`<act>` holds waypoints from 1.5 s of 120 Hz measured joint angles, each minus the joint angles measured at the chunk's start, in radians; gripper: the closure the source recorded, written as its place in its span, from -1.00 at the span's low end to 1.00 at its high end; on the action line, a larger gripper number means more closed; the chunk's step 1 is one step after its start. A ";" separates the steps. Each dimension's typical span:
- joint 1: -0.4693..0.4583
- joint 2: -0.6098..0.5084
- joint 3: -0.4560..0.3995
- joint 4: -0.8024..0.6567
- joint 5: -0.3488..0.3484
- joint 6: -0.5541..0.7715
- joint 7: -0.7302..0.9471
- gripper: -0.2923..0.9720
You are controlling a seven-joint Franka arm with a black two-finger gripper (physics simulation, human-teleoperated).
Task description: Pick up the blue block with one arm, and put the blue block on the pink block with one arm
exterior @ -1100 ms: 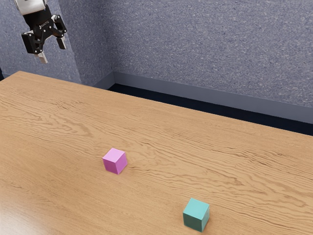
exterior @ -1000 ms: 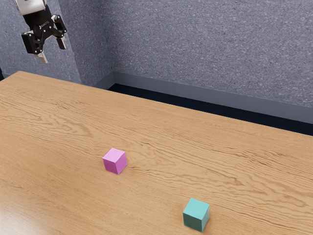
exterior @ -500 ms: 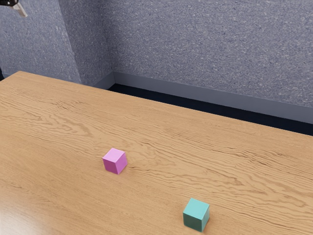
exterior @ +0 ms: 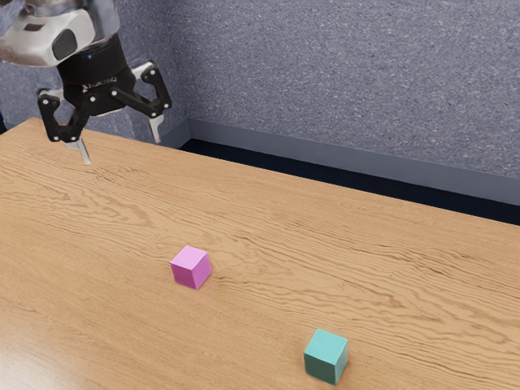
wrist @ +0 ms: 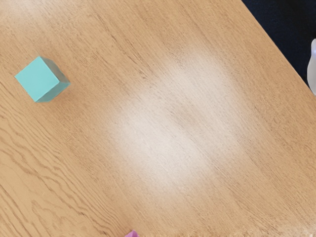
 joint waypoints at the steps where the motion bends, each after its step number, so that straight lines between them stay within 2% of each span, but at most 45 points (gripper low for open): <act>1: 0.002 0.002 -0.004 -0.008 0.000 0.008 -0.001 -0.54; 6: 0.037 0.015 -0.041 -0.039 -0.001 0.048 -0.006 -0.54; 17: 0.189 0.032 -0.182 -0.112 -0.028 0.127 -0.016 -0.54; 30: 0.238 0.027 -0.222 -0.252 -0.063 0.230 -0.025 -0.54; 38: 0.243 -0.004 -0.229 -0.378 -0.101 0.309 -0.026 -0.54; 49: 0.245 -0.063 -0.300 -0.494 -0.150 0.383 -0.039 -0.54; 66: 0.220 -0.052 -0.414 -0.520 -0.181 0.433 -0.088 -0.54; 78: 0.132 -0.024 -0.441 -0.523 -0.193 0.477 -0.120 -0.54; 90: 0.107 0.016 -0.477 -0.527 -0.198 0.545 -0.132 -0.54; 110: 0.103 0.037 -0.495 -0.522 -0.198 0.608 -0.043 -0.54; 126: 0.103 0.070 -0.495 -0.520 -0.178 0.615 0.119 -0.54; 153: 0.104 0.270 -0.456 -0.513 -0.188 0.761 0.369 -0.54; 168: 0.102 0.322 -0.452 -0.497 -0.190 0.851 0.473 -0.54; 180: 0.099 0.350 -0.411 -0.495 -0.189 0.896 0.542 -0.54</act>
